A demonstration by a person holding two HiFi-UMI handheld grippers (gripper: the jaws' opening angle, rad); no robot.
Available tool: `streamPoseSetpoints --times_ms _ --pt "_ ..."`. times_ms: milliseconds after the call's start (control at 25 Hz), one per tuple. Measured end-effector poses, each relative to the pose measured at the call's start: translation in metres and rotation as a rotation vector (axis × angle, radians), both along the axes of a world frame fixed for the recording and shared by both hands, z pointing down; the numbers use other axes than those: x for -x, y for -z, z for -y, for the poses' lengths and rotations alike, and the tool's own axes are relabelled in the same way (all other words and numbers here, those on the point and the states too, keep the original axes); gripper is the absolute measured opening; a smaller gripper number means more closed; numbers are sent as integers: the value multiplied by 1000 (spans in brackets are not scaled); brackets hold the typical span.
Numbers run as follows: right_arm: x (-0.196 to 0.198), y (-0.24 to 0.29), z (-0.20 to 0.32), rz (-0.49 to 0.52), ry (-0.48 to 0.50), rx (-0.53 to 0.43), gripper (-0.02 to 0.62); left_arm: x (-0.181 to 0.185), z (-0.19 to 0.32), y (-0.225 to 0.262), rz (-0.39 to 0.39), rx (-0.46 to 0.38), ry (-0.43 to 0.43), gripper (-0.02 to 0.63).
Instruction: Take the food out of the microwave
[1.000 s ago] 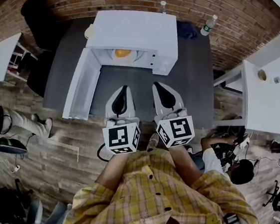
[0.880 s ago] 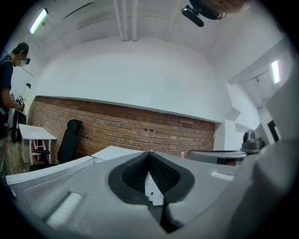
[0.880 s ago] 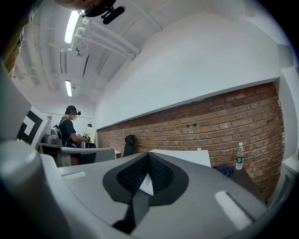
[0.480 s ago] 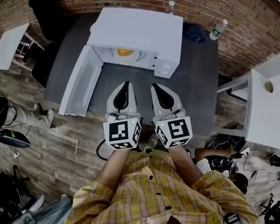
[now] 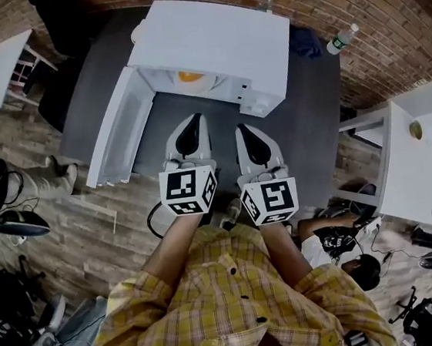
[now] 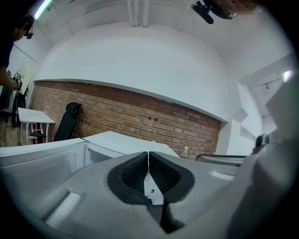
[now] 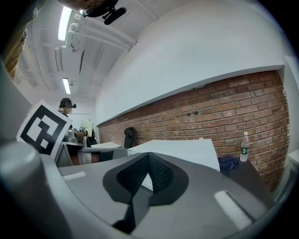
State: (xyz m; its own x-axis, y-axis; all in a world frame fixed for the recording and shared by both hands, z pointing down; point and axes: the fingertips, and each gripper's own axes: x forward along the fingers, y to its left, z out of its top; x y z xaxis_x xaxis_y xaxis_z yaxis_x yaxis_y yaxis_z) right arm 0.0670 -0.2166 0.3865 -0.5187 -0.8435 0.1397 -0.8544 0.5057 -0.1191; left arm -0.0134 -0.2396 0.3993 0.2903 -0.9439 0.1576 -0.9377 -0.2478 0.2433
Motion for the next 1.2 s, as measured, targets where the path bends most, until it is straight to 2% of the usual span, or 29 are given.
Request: streamPoseSetpoints --times_ms 200,400,600,1000,1200 --pt "8 -13 12 -13 -12 26 3 12 28 -29 -55 61 -2 20" --pt "13 -28 22 -19 -26 58 3 22 50 -65 -153 145 1 48" --pt "17 -37 33 -28 -40 77 3 33 70 -94 -227 185 16 58" --pt "22 -46 43 -37 -44 100 3 48 96 -163 -535 362 69 83" --pt "23 -52 46 -39 -43 115 3 55 106 -188 -704 411 110 92"
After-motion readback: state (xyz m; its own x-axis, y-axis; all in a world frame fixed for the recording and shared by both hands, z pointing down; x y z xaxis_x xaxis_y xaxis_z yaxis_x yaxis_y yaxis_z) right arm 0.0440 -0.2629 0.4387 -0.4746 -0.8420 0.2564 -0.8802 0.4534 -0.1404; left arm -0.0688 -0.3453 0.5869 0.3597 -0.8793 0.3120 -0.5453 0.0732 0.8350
